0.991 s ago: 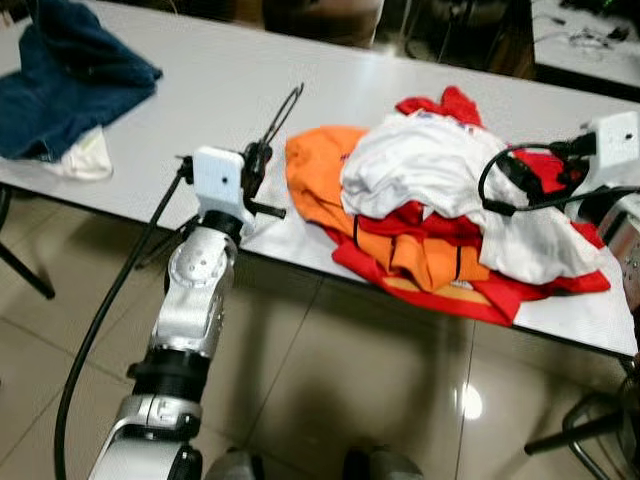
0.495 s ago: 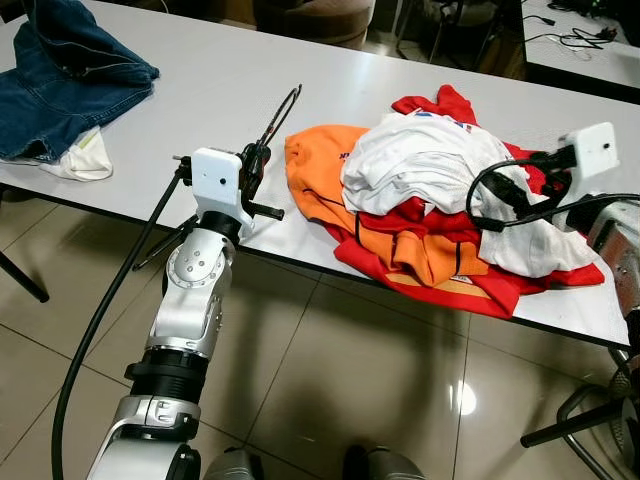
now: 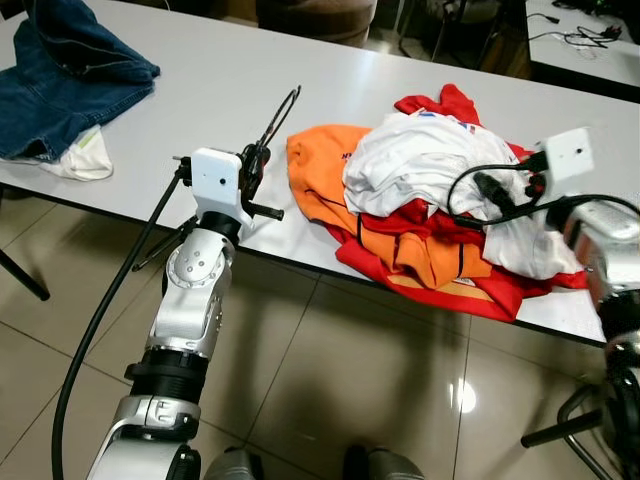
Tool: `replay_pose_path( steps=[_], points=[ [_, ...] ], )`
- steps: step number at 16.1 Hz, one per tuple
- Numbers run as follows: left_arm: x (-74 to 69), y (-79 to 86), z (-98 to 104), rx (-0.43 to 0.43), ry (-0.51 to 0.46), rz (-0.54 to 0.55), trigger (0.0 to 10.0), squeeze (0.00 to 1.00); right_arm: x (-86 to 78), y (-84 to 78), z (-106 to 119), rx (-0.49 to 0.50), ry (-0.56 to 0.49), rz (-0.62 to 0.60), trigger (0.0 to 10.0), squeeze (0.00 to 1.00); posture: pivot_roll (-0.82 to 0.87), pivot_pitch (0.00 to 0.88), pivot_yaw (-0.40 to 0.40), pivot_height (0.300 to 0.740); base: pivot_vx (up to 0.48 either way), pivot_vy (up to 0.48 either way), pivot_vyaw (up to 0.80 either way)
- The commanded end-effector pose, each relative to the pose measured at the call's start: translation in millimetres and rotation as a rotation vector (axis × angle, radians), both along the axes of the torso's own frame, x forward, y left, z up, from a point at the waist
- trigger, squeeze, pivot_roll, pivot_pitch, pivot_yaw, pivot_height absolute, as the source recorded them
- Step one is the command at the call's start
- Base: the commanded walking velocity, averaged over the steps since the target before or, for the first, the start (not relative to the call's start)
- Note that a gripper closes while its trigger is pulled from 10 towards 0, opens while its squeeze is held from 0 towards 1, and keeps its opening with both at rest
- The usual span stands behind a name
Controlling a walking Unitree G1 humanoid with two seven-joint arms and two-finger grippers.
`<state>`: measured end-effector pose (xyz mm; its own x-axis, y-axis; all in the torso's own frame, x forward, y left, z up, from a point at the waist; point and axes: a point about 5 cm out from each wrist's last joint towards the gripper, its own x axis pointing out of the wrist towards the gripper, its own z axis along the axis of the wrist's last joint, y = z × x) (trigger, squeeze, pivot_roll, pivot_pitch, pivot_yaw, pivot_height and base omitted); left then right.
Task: Hang hanger
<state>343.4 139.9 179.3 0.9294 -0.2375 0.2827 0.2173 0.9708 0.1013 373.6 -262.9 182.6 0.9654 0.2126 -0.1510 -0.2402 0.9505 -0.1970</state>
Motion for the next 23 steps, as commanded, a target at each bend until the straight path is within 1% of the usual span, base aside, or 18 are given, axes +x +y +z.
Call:
replay_pose_path(
  steps=[1,4,6,7,8,9,10,12,13,15,18,19,20,23],
  points=[
    [-1.8,-0.7,4,0.001,-0.013,-0.001,10.0,0.00,1.7,-3.2,5,0.015,-0.024,-0.016,10.0,0.00,-0.08,0.123,-0.035,0.740,0.000,0.000,0.00],
    [-2.5,-0.6,3,0.001,-0.014,0.000,10.0,0.00,3.1,-5.9,2,0.008,-0.015,-0.043,10.0,0.00,-0.08,0.124,-0.036,0.740,0.000,0.000,0.00],
    [-3.1,-0.1,3,0.002,-0.014,0.000,10.0,0.00,0.8,-19.5,0,-0.091,-0.023,-0.129,10.0,0.00,-0.07,0.124,-0.037,0.740,0.000,0.000,0.00],
    [-3.2,0.1,4,0.002,-0.013,0.000,10.0,0.00,0.2,-24.2,2,-0.126,-0.034,-0.164,10.0,0.00,-0.07,0.124,-0.037,0.740,0.000,0.000,0.00],
    [-3.4,0.3,4,0.003,-0.013,0.000,10.0,0.00,-0.1,-27.8,4,-0.132,-0.047,-0.192,10.0,0.00,-0.07,0.125,-0.038,0.740,0.000,0.000,0.00],
    [-3.6,0.6,3,0.004,-0.012,0.000,10.0,0.00,0.2,-31.8,10,-0.154,-0.085,-0.228,10.0,0.00,-0.07,0.124,-0.038,0.740,0.000,0.000,0.00],
    [-3.8,1.0,3,0.005,-0.011,0.001,10.0,0.00,1.3,-30.8,17,-0.149,-0.126,-0.230,10.0,0.00,-0.07,0.124,-0.039,0.740,0.000,0.000,0.00],
    [-4.7,1.1,2,0.006,-0.009,0.001,10.0,0.00,3.8,-23.0,26,-0.093,-0.181,-0.184,10.0,0.00,-0.07,0.119,-0.040,0.740,0.000,0.000,0.00],
    [-5.0,1.0,2,0.008,-0.007,-0.001,10.0,0.00,5.9,-17.2,33,-0.035,-0.211,-0.148,10.0,0.00,-0.07,0.117,-0.040,0.740,0.000,0.000,0.00],
    [-5.1,0.7,2,0.010,-0.006,-0.005,10.0,0.00,7.1,-15.2,38,0.011,-0.228,-0.129,10.0,0.00,-0.07,0.111,-0.041,0.740,0.000,0.000,0.00],
    [-5.0,-0.2,2,0.013,-0.005,-0.010,10.0,0.00,7.1,-18.6,38,0.007,-0.226,-0.147,10.0,0.00,-0.06,0.108,-0.041,0.740,0.000,0.000,0.00],
    [-5.0,-0.4,1,0.014,-0.004,-0.011,10.0,0.00,6.0,-20.7,32,-0.019,-0.199,-0.156,10.0,0.00,-0.06,0.108,-0.042,0.740,0.000,0.000,0.00],
    [-4.9,-0.4,1,0.015,-0.003,-0.012,10.0,0.00,5.2,-21.2,26,-0.024,-0.175,-0.157,10.0,0.00,-0.06,0.108,-0.042,0.740,0.000,0.000,0.00],
    [-5.1,-0.1,2,0.013,-0.002,-0.010,10.0,0.00,6.2,-13.3,26,0.015,-0.186,-0.103,10.0,0.00,-0.06,0.112,-0.042,0.740,0.000,0.000,0.00]
  ],
)
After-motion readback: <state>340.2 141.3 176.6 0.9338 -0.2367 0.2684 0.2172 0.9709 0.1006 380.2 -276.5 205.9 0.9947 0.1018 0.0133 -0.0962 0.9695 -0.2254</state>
